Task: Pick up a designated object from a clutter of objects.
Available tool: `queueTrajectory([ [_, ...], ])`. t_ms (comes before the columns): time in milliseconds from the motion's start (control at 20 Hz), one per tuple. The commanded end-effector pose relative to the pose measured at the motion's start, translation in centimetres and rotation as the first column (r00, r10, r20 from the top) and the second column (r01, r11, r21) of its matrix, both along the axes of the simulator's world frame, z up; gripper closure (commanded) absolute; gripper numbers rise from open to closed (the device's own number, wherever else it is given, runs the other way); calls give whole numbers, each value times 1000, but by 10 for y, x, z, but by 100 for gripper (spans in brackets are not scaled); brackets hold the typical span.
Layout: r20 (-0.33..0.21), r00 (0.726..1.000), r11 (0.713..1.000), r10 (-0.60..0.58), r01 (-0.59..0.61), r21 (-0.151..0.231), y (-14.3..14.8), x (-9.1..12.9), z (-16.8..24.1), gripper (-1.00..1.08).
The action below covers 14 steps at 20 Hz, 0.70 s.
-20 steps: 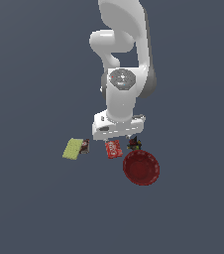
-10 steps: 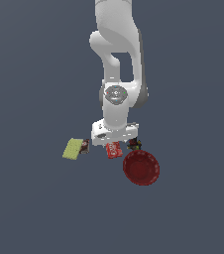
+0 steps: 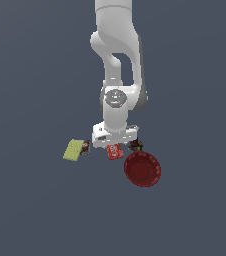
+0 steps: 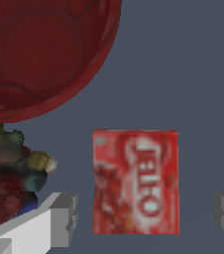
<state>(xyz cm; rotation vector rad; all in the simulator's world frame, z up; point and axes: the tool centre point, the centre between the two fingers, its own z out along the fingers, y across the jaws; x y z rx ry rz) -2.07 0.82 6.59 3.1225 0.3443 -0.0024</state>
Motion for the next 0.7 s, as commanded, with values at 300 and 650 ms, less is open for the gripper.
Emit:
queueTrajectory([
  [300,1,1000,1000,0,0,0,0,-1,-23,-92],
  [650,1,1000,1000,0,0,0,0,-1,-49,-92],
])
